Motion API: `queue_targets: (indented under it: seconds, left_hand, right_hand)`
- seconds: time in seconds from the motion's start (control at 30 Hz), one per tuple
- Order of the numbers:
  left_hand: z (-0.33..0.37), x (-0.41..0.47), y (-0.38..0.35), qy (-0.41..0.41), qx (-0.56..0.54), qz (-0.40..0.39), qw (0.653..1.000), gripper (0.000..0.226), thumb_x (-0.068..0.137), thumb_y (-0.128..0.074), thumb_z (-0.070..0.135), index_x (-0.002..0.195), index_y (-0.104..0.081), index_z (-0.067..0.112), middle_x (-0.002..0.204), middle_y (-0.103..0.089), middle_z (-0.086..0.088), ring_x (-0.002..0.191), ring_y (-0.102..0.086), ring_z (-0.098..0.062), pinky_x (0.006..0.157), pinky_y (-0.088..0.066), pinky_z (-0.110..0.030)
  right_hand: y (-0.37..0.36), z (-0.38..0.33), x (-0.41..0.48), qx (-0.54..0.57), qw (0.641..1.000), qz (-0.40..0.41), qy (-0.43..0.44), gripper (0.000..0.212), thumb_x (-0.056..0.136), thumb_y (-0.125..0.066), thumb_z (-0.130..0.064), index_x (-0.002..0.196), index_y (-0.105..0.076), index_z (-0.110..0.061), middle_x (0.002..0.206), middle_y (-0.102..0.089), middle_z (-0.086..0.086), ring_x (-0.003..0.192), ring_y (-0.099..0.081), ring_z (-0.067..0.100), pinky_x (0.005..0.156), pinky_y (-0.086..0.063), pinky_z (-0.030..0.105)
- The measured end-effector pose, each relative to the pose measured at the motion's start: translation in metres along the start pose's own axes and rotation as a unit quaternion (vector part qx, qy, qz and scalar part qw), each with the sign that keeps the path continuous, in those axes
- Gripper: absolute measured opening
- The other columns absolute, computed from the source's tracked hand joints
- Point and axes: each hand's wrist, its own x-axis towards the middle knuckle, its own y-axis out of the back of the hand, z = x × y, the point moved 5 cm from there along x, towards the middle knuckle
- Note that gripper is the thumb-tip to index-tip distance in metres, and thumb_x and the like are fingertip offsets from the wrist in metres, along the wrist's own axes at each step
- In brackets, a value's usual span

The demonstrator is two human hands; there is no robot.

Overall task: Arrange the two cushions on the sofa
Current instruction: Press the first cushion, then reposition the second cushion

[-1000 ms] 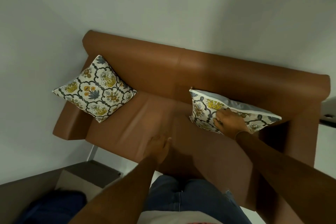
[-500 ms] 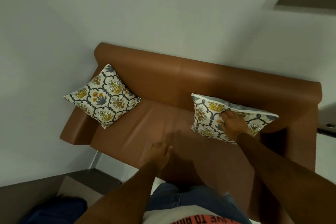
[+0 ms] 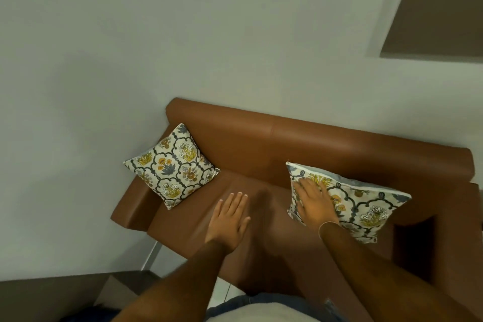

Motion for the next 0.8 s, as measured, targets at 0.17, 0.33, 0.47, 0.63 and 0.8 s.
queue_targets:
  seconds: [0.17,0.33,0.47,0.63,0.8]
  left_hand:
    - [-0.012,0.004,0.011,0.006,-0.001,0.017,1.000,0.067,0.114,-0.023,0.051,0.171,0.003,0.027,0.180,0.005,0.007,0.168,0.009,-0.016,0.138,-0.001,-0.047]
    - [-0.042,0.013,0.013,0.037,-0.026,0.022,0.999,0.067,0.114,-0.022,0.051,0.171,0.004,0.027,0.180,0.007,0.007,0.168,0.010,-0.016,0.138,0.001,-0.045]
    - [-0.073,0.029,0.007,0.023,-0.036,0.016,0.999,0.068,0.113,-0.019,0.052,0.170,0.008,0.027,0.180,0.010,0.006,0.167,0.012,-0.015,0.138,0.002,-0.045]
    - [-0.133,0.058,0.009,-0.011,-0.058,0.003,0.998,0.069,0.113,-0.018,0.053,0.170,0.008,0.026,0.180,0.010,0.004,0.167,0.011,-0.017,0.138,0.001,-0.046]
    - [-0.192,0.086,-0.004,-0.026,-0.041,-0.031,0.998,0.069,0.113,-0.020,0.053,0.171,0.004,0.024,0.181,0.005,0.000,0.168,0.004,-0.019,0.137,0.000,-0.045]
  right_hand:
    - [0.006,-0.046,0.014,0.011,0.999,0.019,0.035,0.061,0.106,-0.041,-0.031,0.162,-0.018,-0.023,0.171,-0.019,-0.001,0.160,-0.008,0.018,0.131,-0.003,0.048]
    - [0.001,-0.086,0.033,0.021,0.999,0.031,0.027,0.062,0.106,-0.041,-0.033,0.163,-0.017,-0.023,0.171,-0.017,0.000,0.160,-0.005,0.019,0.131,-0.004,0.051]
    - [-0.013,-0.123,0.056,-0.005,0.999,0.017,0.031,0.063,0.107,-0.040,-0.035,0.163,-0.013,-0.024,0.173,-0.011,0.001,0.161,-0.001,0.019,0.131,-0.002,0.053]
    - [-0.027,-0.172,0.090,-0.011,1.000,0.006,-0.027,0.062,0.108,-0.037,-0.039,0.163,-0.011,-0.027,0.173,-0.008,-0.001,0.161,0.002,0.018,0.131,-0.001,0.052]
    - [-0.037,-0.221,0.131,-0.017,0.999,0.016,-0.045,0.063,0.107,-0.041,-0.041,0.163,-0.016,-0.025,0.173,-0.013,0.000,0.161,-0.001,0.021,0.130,-0.005,0.053]
